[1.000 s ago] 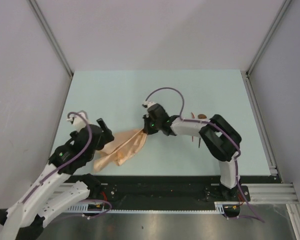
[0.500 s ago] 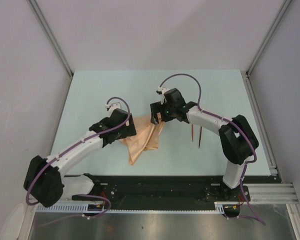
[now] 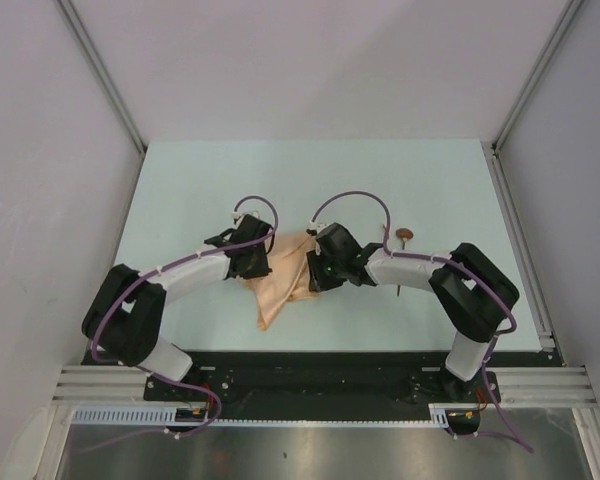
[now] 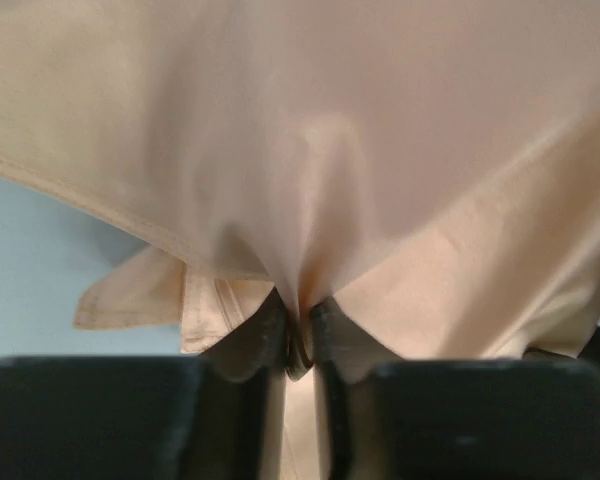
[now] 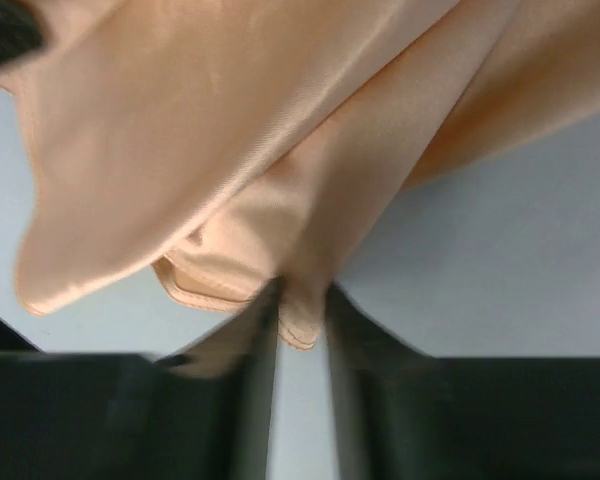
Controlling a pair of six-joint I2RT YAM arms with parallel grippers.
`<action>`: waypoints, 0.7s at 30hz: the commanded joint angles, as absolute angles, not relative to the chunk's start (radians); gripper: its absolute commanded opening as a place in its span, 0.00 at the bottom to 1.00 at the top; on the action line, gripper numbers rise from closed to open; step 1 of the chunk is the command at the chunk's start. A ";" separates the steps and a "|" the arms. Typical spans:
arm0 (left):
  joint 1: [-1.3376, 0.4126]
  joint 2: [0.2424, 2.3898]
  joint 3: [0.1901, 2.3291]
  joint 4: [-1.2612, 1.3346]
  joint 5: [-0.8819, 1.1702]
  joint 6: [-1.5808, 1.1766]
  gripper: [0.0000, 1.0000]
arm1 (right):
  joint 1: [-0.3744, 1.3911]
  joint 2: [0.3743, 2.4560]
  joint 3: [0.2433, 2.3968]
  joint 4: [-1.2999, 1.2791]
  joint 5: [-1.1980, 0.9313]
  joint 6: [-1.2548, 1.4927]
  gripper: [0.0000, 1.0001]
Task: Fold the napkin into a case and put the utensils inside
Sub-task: Pick up the crumpled napkin from the center of the board, then flatten out the crumpled napkin at the center of the board.
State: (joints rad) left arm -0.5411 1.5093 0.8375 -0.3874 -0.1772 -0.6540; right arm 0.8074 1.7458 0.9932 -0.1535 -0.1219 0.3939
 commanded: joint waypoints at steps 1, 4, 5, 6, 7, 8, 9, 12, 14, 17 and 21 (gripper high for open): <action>-0.509 1.445 0.900 -0.400 -0.209 -0.626 0.00 | 0.795 1.740 1.034 -0.141 -0.077 0.382 0.14; -0.488 1.327 0.962 -0.500 -0.271 -0.589 0.00 | 0.776 1.622 1.072 -0.252 -0.026 0.295 0.00; -0.483 1.251 0.980 -0.527 -0.290 -0.583 0.00 | 0.775 1.593 1.087 -0.294 -0.009 0.273 0.00; -0.476 1.209 0.998 -0.558 -0.319 -0.575 0.00 | 0.776 1.556 1.104 -0.337 0.044 0.241 0.00; -0.463 1.165 1.034 -0.605 -0.331 -0.575 0.00 | 0.778 1.490 1.121 -0.412 0.067 0.233 0.00; -0.460 1.110 1.046 -0.626 -0.343 -0.577 0.00 | 0.779 1.444 1.120 -0.440 0.078 0.233 0.00; -0.457 1.007 1.061 -0.644 -0.365 -0.580 0.00 | 0.781 1.401 1.112 -0.460 0.086 0.239 0.00; -0.451 0.791 1.060 -0.702 -0.388 -0.629 0.00 | 0.787 1.226 1.080 -0.520 0.055 0.268 0.00; -0.449 0.708 1.037 -0.719 -0.376 -0.644 0.00 | 0.795 1.120 1.063 -0.544 0.043 0.284 0.00; -0.448 0.615 1.026 -0.773 -0.420 -0.670 0.00 | 0.726 1.051 1.065 -0.555 -0.076 0.302 0.00; -0.437 0.670 1.078 -0.834 -0.557 -0.684 0.00 | 0.517 1.110 1.083 -0.508 -0.314 0.322 0.00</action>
